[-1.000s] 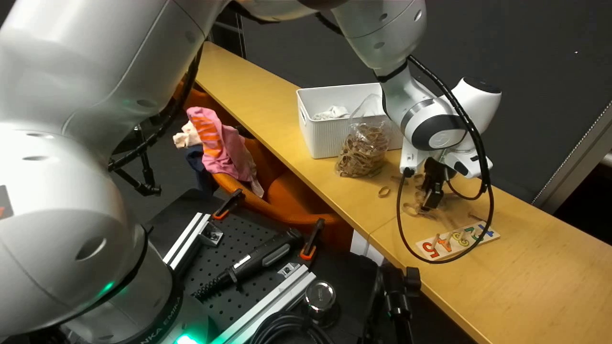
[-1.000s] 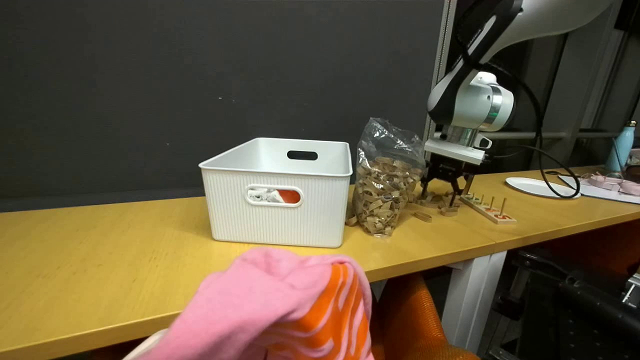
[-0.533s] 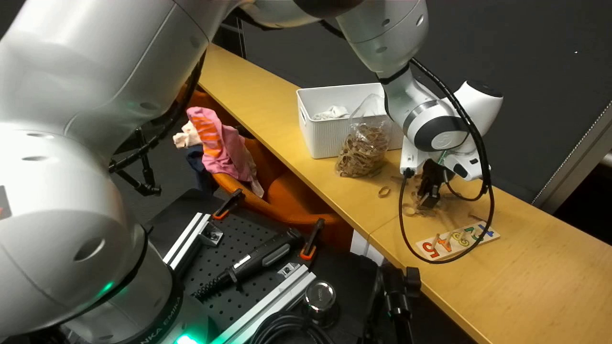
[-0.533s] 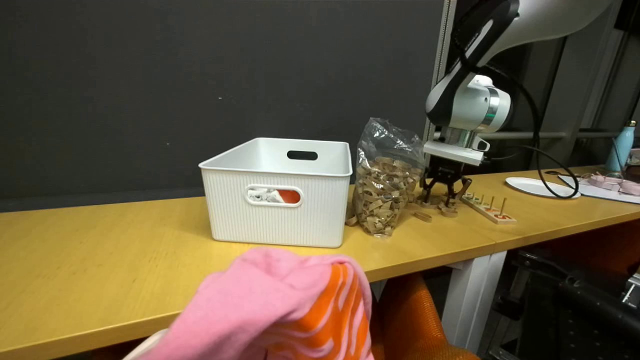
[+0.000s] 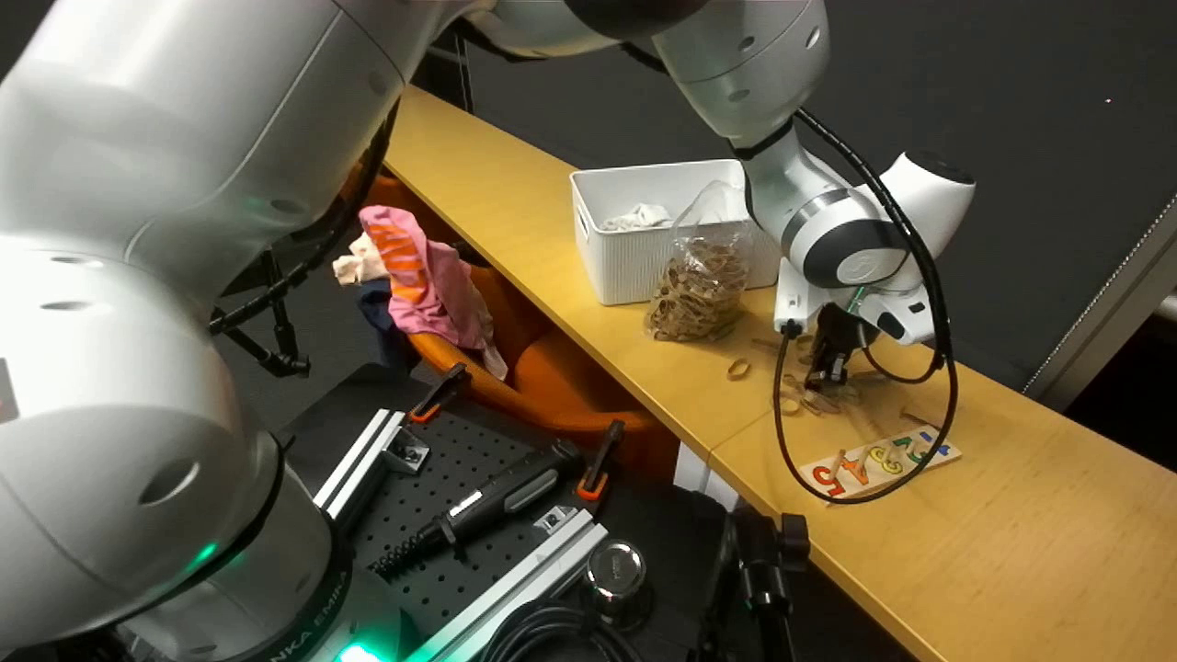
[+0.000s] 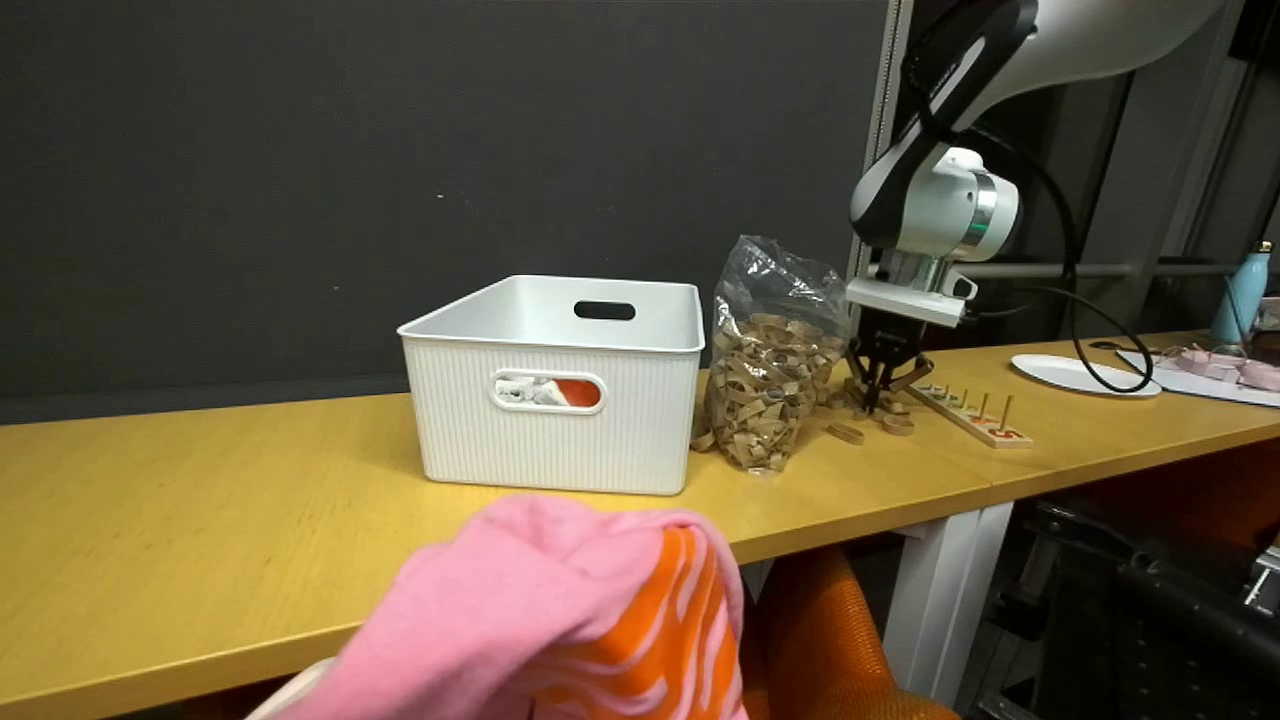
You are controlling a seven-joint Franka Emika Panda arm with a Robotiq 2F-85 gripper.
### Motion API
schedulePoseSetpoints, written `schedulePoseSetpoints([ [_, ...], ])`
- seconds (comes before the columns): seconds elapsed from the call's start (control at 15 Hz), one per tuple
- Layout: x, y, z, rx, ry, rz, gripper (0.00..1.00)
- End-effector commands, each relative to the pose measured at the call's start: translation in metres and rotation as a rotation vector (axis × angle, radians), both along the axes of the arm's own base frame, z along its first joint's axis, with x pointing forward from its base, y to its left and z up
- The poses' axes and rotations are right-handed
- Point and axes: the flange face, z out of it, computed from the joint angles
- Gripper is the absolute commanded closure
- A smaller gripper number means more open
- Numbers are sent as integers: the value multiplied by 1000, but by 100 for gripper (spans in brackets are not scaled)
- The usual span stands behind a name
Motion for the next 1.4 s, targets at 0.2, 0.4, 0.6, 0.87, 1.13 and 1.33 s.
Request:
schedulePoseSetpoints([
  [0.2,-5,-7,21,-19,-9,-6,99],
  [0.4,-11,-11,18,-26,-6,-17,74],
  [0.6,-18,-13,7,-19,11,-25,56],
  [0.87,-27,-16,6,-25,22,-38,28],
  [1.13,-25,-17,0,-20,26,-33,1],
  [1.33,-24,-14,-3,-7,29,-26,0],
])
